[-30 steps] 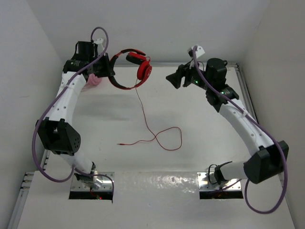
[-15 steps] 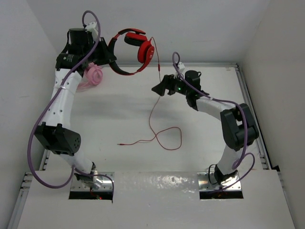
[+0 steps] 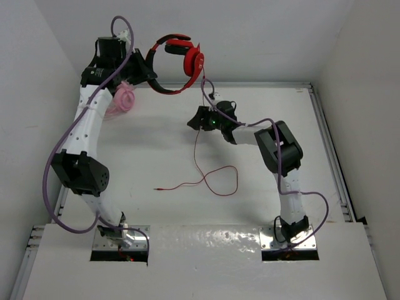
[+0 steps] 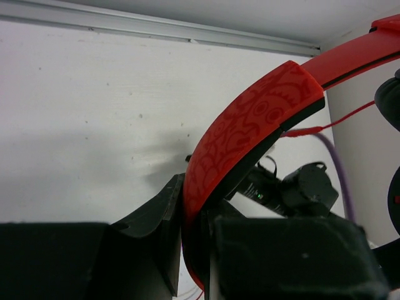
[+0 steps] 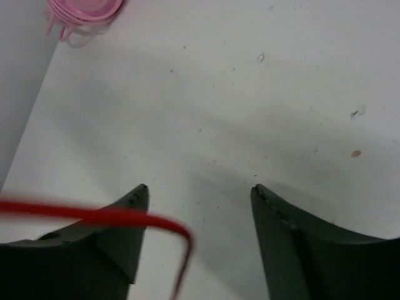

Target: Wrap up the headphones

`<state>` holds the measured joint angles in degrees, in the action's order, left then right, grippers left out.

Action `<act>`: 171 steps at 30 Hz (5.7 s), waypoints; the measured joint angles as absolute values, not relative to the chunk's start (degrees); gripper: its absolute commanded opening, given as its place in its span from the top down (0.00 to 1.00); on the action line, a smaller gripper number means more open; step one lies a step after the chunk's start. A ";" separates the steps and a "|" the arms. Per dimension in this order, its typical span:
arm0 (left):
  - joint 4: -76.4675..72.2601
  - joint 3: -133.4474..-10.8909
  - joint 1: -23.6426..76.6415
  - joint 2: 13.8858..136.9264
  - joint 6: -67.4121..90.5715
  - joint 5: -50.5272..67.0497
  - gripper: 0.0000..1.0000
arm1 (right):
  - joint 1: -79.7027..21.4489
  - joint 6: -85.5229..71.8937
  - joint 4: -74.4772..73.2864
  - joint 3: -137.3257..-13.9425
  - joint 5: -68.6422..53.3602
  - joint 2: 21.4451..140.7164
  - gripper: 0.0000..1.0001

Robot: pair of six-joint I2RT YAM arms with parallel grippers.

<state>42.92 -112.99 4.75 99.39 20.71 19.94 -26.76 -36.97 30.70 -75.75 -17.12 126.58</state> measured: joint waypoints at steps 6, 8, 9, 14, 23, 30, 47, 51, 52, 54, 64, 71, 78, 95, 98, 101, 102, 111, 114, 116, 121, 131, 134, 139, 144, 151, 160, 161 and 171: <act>41.63 -114.65 4.54 101.78 23.44 18.74 1.00 | -29.87 -40.42 31.07 -68.23 -16.23 123.28 1.00; 41.47 -116.01 4.45 103.04 24.45 18.02 1.00 | -31.27 -40.56 28.34 -64.25 -16.67 120.09 1.00; 41.32 -116.55 4.43 103.77 24.80 17.52 1.00 | -32.03 -39.86 25.43 -63.61 -16.97 118.61 1.00; 41.34 -117.23 4.40 107.20 25.54 13.15 1.00 | -36.97 -30.02 2.76 -71.20 -18.15 112.68 1.00; 41.98 -113.40 5.23 111.37 22.68 8.01 1.00 | -49.36 -9.28 -42.35 -104.97 -17.61 111.37 1.00; 37.91 -102.76 14.39 111.42 4.86 -4.47 1.00 | -48.03 -5.61 -59.13 -123.57 -12.21 110.37 1.00; 37.04 -93.76 27.24 103.44 -17.52 -0.78 1.00 | -32.36 0.36 -62.33 -121.43 9.39 104.66 1.00; 40.49 -94.96 27.46 102.83 -20.88 4.69 1.00 | -29.32 2.74 -59.90 -119.11 12.97 104.53 1.00; 41.39 -95.44 27.64 102.80 -21.52 5.91 1.00 | -28.95 3.16 -58.67 -118.76 12.49 104.53 1.00; 43.11 -96.53 28.01 102.72 -22.46 7.79 1.00 | -28.18 3.66 -55.99 -117.73 10.28 104.53 1.00; 46.68 -99.50 28.45 100.01 -22.15 14.79 1.00 | -26.55 2.20 -44.29 -116.62 -3.51 106.76 1.00; 50.00 -105.73 28.25 100.03 -18.55 18.96 1.00 | -22.24 -4.12 -34.50 -109.78 -14.09 108.07 0.33; 53.47 -115.33 25.54 100.16 -11.31 24.95 1.00 | -18.11 -10.59 -13.85 -87.09 -26.79 107.48 0.19; 53.71 -126.69 24.21 101.75 -5.76 15.49 1.00 | -17.67 -29.08 22.63 -53.60 -36.53 105.56 0.22; 53.34 -126.69 24.21 102.45 -5.10 12.78 1.00 | -16.05 -26.11 21.78 -51.66 -33.71 102.94 0.24; 52.62 -126.80 24.16 103.11 -3.99 10.57 1.00 | -17.58 -21.10 20.82 -50.63 -30.55 99.55 0.24; 52.36 -126.98 24.10 103.31 -3.62 9.98 1.00 | -19.03 -19.59 20.29 -50.41 -29.23 98.63 0.24; 51.72 -127.79 23.24 103.42 -0.30 4.95 1.00 | -29.04 -17.34 27.55 -38.48 -20.64 94.04 0.20; 52.42 -128.29 23.11 103.42 0.45 2.94 1.00 | -29.76 -21.30 33.08 -37.56 -15.66 92.73 0.20; 52.25 -128.79 23.11 103.42 1.34 0.89 1.00 | -30.50 -25.28 39.92 -38.24 -11.62 92.82 0.21; 51.99 -129.80 22.85 103.48 2.83 -2.81 1.00 | -32.47 -37.89 58.52 -42.19 -4.36 99.79 0.24; 50.81 -131.44 22.79 105.10 4.47 -5.34 1.00 | -34.79 -46.83 68.60 -48.16 -1.34 111.26 0.25; 50.78 -131.70 22.79 105.86 4.95 -5.34 1.00 | -35.51 -47.03 68.69 -51.13 -1.21 113.40 0.30; 50.65 -132.11 22.39 106.76 5.54 -5.56 1.00 | -35.90 -50.06 68.36 -57.21 -1.30 119.44 0.51; 50.30 -132.33 19.90 107.18 7.84 -4.36 1.00 | -35.90 -55.94 68.36 -59.44 -2.63 125.78 0.99; 50.28 -132.44 17.82 107.18 8.93 -3.73 1.00 | -35.86 -59.57 68.75 -58.65 -1.74 126.93 1.00; 49.52 -132.14 12.21 107.18 9.04 -3.68 1.00 | -34.57 -47.24 59.77 -44.49 -3.18 106.91 1.00; 48.99 -131.70 11.44 107.18 8.80 -4.25 1.00 | -34.48 -45.08 57.23 -43.92 -4.29 103.61 1.00; 44.27 -125.73 10.04 108.73 6.42 -7.81 1.00 | -36.80 -25.47 23.92 -57.65 -18.39 89.76 1.00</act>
